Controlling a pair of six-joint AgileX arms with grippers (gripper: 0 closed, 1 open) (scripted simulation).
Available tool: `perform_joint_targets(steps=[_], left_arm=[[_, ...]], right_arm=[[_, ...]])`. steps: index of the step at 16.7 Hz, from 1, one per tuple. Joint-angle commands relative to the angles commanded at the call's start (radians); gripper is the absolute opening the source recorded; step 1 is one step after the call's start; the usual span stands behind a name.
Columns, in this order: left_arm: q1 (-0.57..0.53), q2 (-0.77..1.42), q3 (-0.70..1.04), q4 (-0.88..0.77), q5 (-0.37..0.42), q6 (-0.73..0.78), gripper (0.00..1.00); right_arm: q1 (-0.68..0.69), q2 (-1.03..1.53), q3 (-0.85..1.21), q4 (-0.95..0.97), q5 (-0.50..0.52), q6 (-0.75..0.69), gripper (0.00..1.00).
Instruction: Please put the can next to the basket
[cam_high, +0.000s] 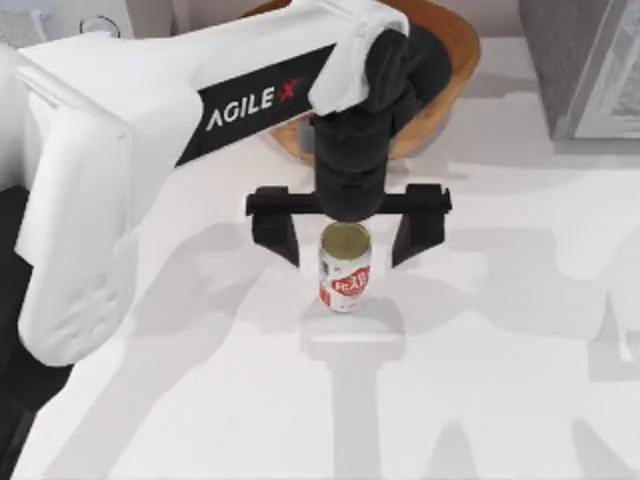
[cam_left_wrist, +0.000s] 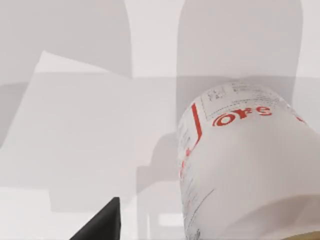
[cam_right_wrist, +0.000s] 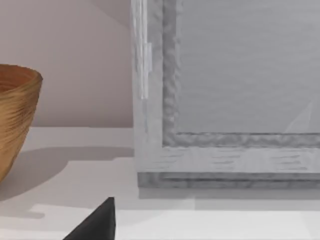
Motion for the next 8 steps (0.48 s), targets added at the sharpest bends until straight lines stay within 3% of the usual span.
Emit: perform_joint_targets(steps=[8], left_arm=[[0.000, -0.003, 0.150, -0.153, 0.000, -0.001, 1.00]], right_arm=[[0.000, 0.000, 0.000, 0.000, 0.000, 0.000, 1.00]])
